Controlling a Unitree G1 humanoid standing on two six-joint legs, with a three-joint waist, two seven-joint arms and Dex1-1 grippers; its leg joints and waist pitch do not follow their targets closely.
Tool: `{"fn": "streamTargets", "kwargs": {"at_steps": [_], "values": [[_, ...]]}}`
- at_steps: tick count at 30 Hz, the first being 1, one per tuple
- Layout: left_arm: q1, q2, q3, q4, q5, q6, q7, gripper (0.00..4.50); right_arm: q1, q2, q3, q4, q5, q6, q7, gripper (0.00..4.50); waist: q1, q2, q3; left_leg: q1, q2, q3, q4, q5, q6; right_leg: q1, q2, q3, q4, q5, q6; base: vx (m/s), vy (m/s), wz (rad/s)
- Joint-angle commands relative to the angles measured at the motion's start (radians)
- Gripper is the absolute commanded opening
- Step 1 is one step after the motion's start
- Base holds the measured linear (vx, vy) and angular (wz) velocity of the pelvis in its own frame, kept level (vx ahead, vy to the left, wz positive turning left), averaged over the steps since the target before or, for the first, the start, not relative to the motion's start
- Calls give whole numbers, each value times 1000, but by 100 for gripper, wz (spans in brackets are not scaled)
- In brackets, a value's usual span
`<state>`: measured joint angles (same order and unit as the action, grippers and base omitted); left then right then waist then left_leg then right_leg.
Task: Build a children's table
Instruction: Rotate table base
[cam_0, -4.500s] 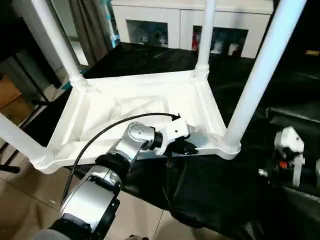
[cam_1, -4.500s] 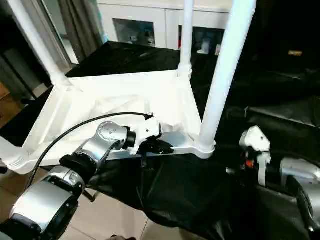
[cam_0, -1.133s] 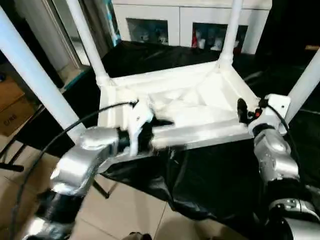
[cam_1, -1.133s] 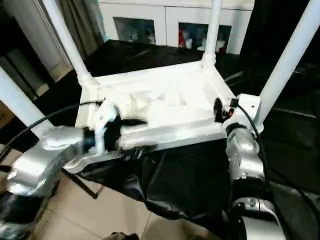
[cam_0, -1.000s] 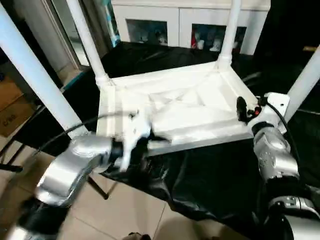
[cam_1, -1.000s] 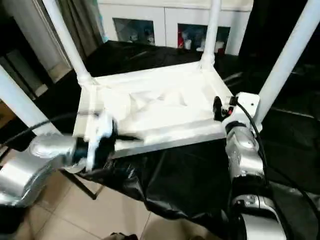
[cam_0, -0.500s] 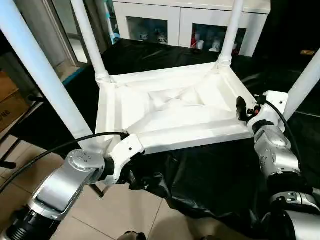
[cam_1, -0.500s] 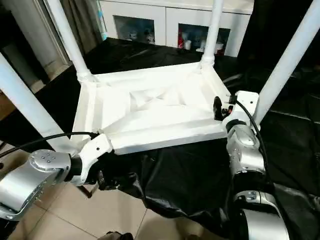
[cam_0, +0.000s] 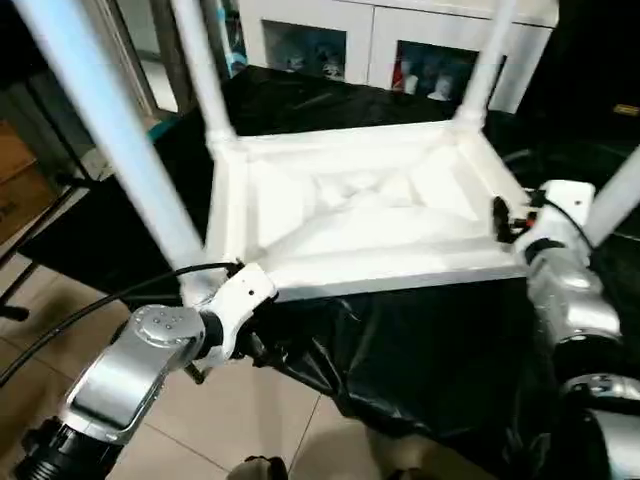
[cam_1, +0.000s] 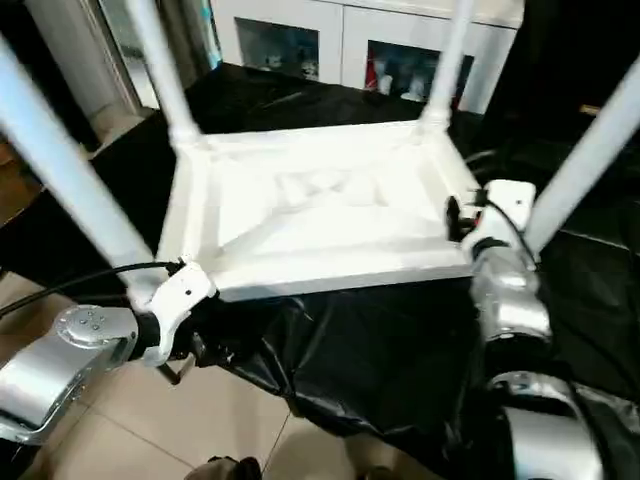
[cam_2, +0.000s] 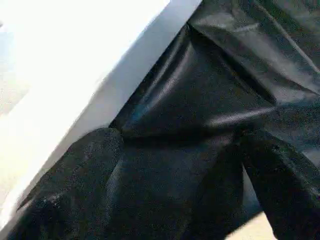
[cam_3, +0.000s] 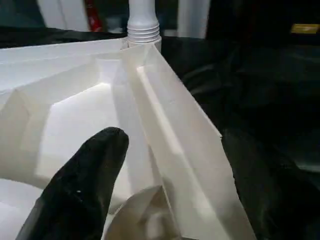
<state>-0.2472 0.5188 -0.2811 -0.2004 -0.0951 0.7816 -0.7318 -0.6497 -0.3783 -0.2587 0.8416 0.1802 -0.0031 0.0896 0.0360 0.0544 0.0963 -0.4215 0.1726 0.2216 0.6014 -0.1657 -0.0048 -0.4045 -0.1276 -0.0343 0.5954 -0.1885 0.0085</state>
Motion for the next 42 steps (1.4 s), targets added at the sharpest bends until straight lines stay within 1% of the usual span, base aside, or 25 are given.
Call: {"fn": "streamTargets", "kwargs": {"at_steps": [1, 6, 10, 12, 14, 15, 18, 19, 21, 22, 23, 25, 26, 27, 28, 29, 32, 34, 35, 36, 37, 38, 39, 41, 42], "values": [[-9, -2, 15, 18, 17, -23, 27, 444, -13, -50, -45, 23, -14, -9, -36, 349, -14, -19, -65, 48, 36, -24, -80, -235, 20, 16, 1, 14, -66, -216, -166, 0, 0, 0], [-23, -30, -11, 47, 28, -72, 44, 444, -25, -102, -58, 74, -14, -29, -39, 349, -13, -21, -66, 44, 35, -23, -77, -211, 39, 21, 0, 13, -65, -186, -174, 0, 0, 0], [-64, -70, -22, 96, 37, -129, 57, 444, -38, -137, -61, 119, -16, -45, -45, 349, -9, -25, -68, 41, 35, -22, -72, -181, 57, 25, -2, 12, -61, -149, -197, 0, 0, 0], [-93, -100, -26, 140, 42, -193, 65, 444, -44, -147, -62, 134, -17, -51, -50, 349, -11, -26, -68, 39, 34, -21, -71, -172, 68, 25, -1, 10, -62, -143, -201, 0, 0, 0], [-115, -133, -21, 165, 30, -249, 65, 444, -46, -154, -62, 145, -15, -60, -50, 349, -11, -22, -68, 37, 33, -21, -69, -162, 79, 28, -2, 9, -60, -126, -210, 0, 0, 0], [-114, -141, -11, 155, 15, -250, 59, 444, -42, -150, -62, 138, -10, -63, -37, 349, -9, -15, -70, 39, 34, -22, -68, -155, 82, 29, -4, 9, -58, -111, -217, 0, 0, 0], [-96, -132, 6, 122, -12, -262, 32, 444, -30, -137, -56, 113, 5, -73, 8, 349, -13, -22, -69, 35, 35, -22, -68, -151, 92, 31, -3, 7, -56, -88, -231, 0, 0, 0], [-52, -96, 33, 73, -43, -272, -5, 444, 3, -110, -41, 49, 31, -76, 89, 349, -13, -16, -68, 33, 37, -22, -69, -159, 108, 34, -5, 6, -57, -82, -235, 0, 0, 0], [-22, -74, 54, 47, -61, -286, -24, 444, 30, -94, -32, 1, 42, -70, 118, 349, -20, -14, -66, 28, 40, -26, -73, -162, 113, 35, -5, 4, -56, -90, -228, 0, 0, 0], [24, -56, 104, 17, -88, -308, -35, 444, 76, -67, -17, -75, 60, -54, 151, 349, -22, -9, -65, 35, 40, -25, -73, -171, 110, 29, -1, 4, -57, -92, -234, 0, 0, 0], [45, -51, 131, 8, -101, -323, -39, 444, 99, -55, -10, -110, 66, -49, 160, 349, -25, -3, -61, 34, 41, -25, -76, -183, 108, 30, 0, 4, -59, -84, -237, 0, 0, 0], [96, -52, 212, -7, -143, -358, -37, 444, 161, -28, 11, -198, 73, -43, 169, 349, -30, -2, -59, 37, 43, -25, -81, -203, 98, 27, 2, 4, -60, -101, -239, 0, 0, 0], [129, -51, 254, -16, -162, -374, -37, 444, 199, -14, 23, -248, 78, -41, 173, 349, -30, 1, -54, 36, 43, -25, -84, -225, 92, 26, 1, 6, -63, -127, -237, 0, 0, 0], [184, -36, 291, -32, -180, -382, -51, 444, 250, 5, 41, -318, 84, -47, 183, 349, -31, 7, -49, 37, 46, -27, -90, -257, 80, 23, 0, 6, -66, -173, -227, 0, 0, 0], [222, -23, 312, -44, -191, -386, -61, 444, 284, 19, 53, -366, 89, -51, 192, 349, -30, 6, -48, 39, 47, -27, -93, -275, 75, 22, 0, 7, -71, -193, -216, 0, 0, 0], [270, -11, 334, -57, -207, -394, -74, 444, 322, 37, 58, -423, 97, -50, 195, 349, -30, 12, -42, 39, 49, -29, -99, -308, 61, 17, 0, 9, -74, -232, -197, 0, 0, 0], [369, -27, 412, -45, -235, -463, -64, 444, 425, 76, 73, -578, 104, -53, 189, 349, -32, 11, -35, 43, 51, -32, -110, -367, 28, 9, 1, 14, -84, -294, -146, 0, 0, 0], [379, -35, 427, -37, -236, -480, -57, 444, 437, 79, 76, -596, 104, -55, 188, 349, -30, 18, -32, 50, 52, -32, -116, -395, 11, 1, 3, 16, -87, -311, -133, 0, 0, 0], [385, -67, 486, 6, -241, -534, -16, 449, 482, 98, 65, -660, 132, -49, 176, 366, -28, 15, -30, 53, 52, -31, -119, -411, -1, -2, 2, 18, -91, -318, -124, 0, 0, 0], [385, -67, 486, 6, -241, -534, -16, 450, 482, 98, 65, -660, 132, -49, 176, 376, -26, 16, -28, 54, 52, -30, -120, -409, -2, -1, 2, 20, -93, -309, -117, 0, 0, 0], [379, -90, 534, 50, -241, -586, 25, 450, 543, 116, 51, -747, 163, -33, 164, 376, -25, 7, -29, 53, 51, -29, -122, -393, -2, 0, 1, 21, -93, -290, -112, 0, 0, 0], [369, -103, 551, 62, -247, -600, 40, 450, 567, 118, 50, -776, 165, -36, 164, 393, -20, 10, -25, 50, 50, -29, -123, -391, 5, 0, 0, 24, -97, -299, -91, 0, 0, 0], [351, -116, 565, 68, -251, -610, 63, 450, 590, 119, 47, -804, 159, -31, 156, 402, -18, 9, -25, 50, 51, -30, -124, -395, -2, -1, 0, 25, -97, -309, -82, 0, 0, 0], [313, -142, 580, 77, -259, -620, 98, 450, 616, 125, 34, -830, 148, -19, 132, 411, -16, 8, -26, 46, 50, -33, -127, -383, -11, 3, 0, 25, -95, -300, -79, 0, 0, 0], [297, -150, 582, 79, -266, -623, 111, 450, 627, 129, 26, -842, 145, -7, 118, 420, -12, 7, -27, 51, 51, -32, -126, -377, -14, -1, 1, 26, -94, -279, -86, 0, 0, 0]]}}
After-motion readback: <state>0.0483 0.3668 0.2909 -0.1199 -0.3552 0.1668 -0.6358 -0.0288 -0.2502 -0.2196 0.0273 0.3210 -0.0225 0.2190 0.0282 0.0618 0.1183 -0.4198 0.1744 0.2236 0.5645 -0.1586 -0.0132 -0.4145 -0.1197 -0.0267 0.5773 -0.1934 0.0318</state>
